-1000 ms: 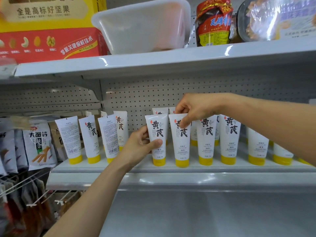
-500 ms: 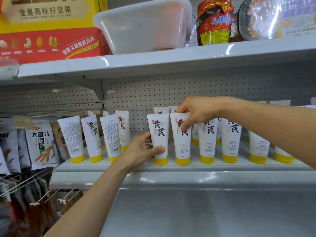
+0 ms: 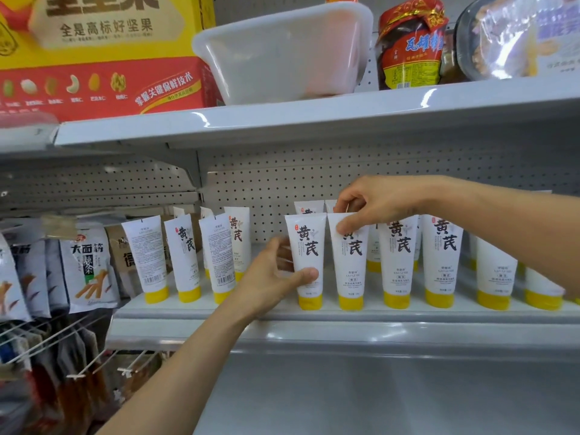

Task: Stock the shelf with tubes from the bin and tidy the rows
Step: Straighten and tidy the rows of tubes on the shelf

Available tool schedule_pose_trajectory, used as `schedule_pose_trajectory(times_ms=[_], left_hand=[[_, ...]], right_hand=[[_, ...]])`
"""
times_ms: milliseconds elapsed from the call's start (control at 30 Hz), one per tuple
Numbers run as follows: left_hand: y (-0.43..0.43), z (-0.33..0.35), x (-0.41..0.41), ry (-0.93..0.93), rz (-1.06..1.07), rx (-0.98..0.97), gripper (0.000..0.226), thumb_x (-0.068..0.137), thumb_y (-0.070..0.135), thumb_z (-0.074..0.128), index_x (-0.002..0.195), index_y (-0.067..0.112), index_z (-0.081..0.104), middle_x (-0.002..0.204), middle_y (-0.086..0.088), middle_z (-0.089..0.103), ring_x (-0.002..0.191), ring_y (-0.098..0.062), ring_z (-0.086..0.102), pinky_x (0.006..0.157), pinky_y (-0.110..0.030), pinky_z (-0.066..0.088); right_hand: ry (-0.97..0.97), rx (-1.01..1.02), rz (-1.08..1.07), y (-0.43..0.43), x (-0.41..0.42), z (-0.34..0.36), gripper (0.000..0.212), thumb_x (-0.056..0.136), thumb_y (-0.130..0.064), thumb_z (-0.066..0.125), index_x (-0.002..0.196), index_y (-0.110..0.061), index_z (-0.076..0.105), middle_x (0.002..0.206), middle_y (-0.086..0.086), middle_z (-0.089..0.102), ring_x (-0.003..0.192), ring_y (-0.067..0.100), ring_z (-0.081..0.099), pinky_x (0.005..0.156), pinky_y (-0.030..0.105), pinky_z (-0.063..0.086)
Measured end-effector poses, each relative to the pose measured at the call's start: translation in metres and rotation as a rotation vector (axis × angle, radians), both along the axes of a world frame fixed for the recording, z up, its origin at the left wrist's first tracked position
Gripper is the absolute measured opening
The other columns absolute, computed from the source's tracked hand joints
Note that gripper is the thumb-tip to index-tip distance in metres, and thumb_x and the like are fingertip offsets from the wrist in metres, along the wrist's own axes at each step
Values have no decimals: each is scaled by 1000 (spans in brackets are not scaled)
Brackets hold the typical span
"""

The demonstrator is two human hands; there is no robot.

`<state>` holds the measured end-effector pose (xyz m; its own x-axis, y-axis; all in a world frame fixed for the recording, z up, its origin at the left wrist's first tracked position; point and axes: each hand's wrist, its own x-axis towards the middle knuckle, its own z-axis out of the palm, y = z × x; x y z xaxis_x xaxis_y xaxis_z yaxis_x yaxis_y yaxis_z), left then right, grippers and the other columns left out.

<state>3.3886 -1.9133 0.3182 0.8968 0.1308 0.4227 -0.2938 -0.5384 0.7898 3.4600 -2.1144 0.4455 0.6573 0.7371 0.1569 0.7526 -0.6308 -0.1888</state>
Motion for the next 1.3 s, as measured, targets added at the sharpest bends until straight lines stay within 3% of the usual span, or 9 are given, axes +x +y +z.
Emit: schedule_pose_trajectory(times_ms=[100, 267, 433, 533, 667, 833, 1100, 1200, 1300], left_hand=[[8, 15, -13, -205, 196, 213, 40, 83, 35, 73, 114, 25, 50, 98, 8, 58, 90, -4, 56, 75, -14, 43], [42, 59, -39, -307, 149, 455, 13, 89, 25, 66, 102, 22, 63, 89, 12, 63, 84, -1, 57, 70, -7, 39], [89, 109, -40, -152, 119, 573, 11, 93, 24, 62, 103, 24, 68, 92, 15, 68, 85, 2, 63, 75, -8, 47], [114, 133, -23, -103, 140, 602, 15, 95, 23, 60, 107, 27, 68, 100, 17, 67, 90, 9, 59, 71, 2, 41], [132, 152, 16, 24, 96, 660, 23, 92, 12, 62, 111, 24, 68, 102, 15, 67, 92, 9, 60, 71, 5, 41], [146, 150, 52, 232, 31, 765, 35, 85, 16, 73, 118, 25, 66, 117, 17, 64, 105, 6, 57, 73, 8, 36], [147, 136, 83, 404, -133, 784, 21, 81, 22, 77, 101, 17, 76, 93, 15, 75, 87, 1, 69, 82, -17, 54], [147, 136, 90, 388, -152, 818, 17, 83, 25, 75, 98, 17, 76, 92, 13, 76, 86, -1, 70, 85, -22, 56], [139, 135, 100, 351, -177, 774, 13, 84, 23, 73, 95, 16, 76, 89, 9, 76, 86, -7, 72, 76, -21, 57]], right_hand=[[-37, 103, 15, 4, 0, 8, 23, 85, -48, 64, 99, -30, 68, 93, -17, 70, 89, 1, 65, 83, 24, 51], [-66, 144, 7, 21, 5, 18, 21, 88, -42, 62, 101, -28, 66, 96, -15, 67, 89, 1, 63, 75, 16, 46], [-97, 105, -17, 41, 17, 26, 17, 89, -37, 63, 102, -27, 67, 98, -17, 68, 91, 0, 63, 73, 12, 42], [-131, 39, -35, 54, 23, 30, 22, 90, -38, 62, 110, -29, 64, 106, -17, 64, 92, -4, 57, 71, 9, 37], [-158, -66, -39, 71, 42, 35, 37, 89, -40, 62, 124, -27, 58, 121, -13, 60, 106, 3, 54, 87, 16, 37], [-139, -180, -18, 86, 66, 40, 44, 89, -39, 63, 129, -24, 53, 130, -8, 56, 115, 8, 52, 97, 21, 38], [-78, -272, -19, 103, 98, 32, 46, 88, -39, 66, 128, -19, 54, 123, -5, 60, 109, 12, 58, 101, 33, 47], [-12, -280, -10, 112, 102, 27, 37, 86, -34, 69, 118, -17, 63, 111, -6, 68, 100, 10, 64, 96, 33, 51], [16, -290, 5, 117, 107, 20, 15, 85, -30, 70, 97, -20, 68, 91, -8, 70, 83, 7, 65, 81, 27, 55]])
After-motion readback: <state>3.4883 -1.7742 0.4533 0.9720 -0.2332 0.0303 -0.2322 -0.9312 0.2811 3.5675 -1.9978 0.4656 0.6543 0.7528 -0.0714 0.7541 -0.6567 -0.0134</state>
